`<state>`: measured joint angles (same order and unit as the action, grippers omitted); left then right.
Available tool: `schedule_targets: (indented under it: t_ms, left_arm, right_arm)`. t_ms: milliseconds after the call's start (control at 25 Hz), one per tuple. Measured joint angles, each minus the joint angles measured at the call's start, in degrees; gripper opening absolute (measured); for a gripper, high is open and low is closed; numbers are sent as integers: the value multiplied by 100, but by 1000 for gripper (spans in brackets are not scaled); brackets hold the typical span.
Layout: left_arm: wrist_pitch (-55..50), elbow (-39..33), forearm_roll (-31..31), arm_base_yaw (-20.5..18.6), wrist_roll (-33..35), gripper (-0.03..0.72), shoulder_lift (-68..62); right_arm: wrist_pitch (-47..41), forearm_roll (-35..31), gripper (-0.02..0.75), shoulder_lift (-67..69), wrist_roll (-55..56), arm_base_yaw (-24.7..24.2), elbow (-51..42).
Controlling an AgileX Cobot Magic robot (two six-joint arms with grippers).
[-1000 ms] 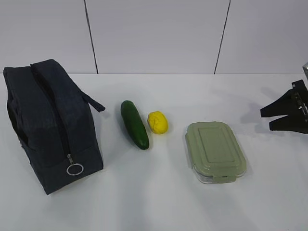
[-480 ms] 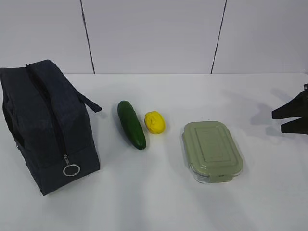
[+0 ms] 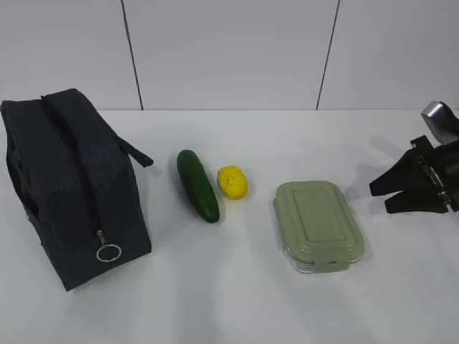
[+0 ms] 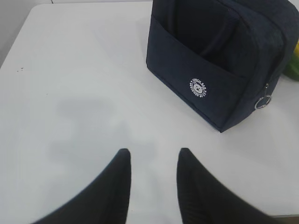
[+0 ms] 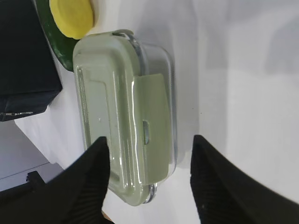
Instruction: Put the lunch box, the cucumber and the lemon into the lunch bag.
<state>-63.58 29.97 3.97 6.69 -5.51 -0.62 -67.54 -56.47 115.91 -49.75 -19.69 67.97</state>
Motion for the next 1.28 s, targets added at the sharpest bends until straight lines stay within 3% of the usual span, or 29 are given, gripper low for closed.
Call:
schedule_targets:
  t_ms: [680, 1280]
  left_arm:
    - [0, 0, 0, 0, 0, 242, 0]
    - [0, 0, 0, 0, 0, 242, 0]
  right_arm:
    - [21, -636, 431, 400, -574, 29, 0]
    - [34, -533, 432, 404, -555, 40, -171]
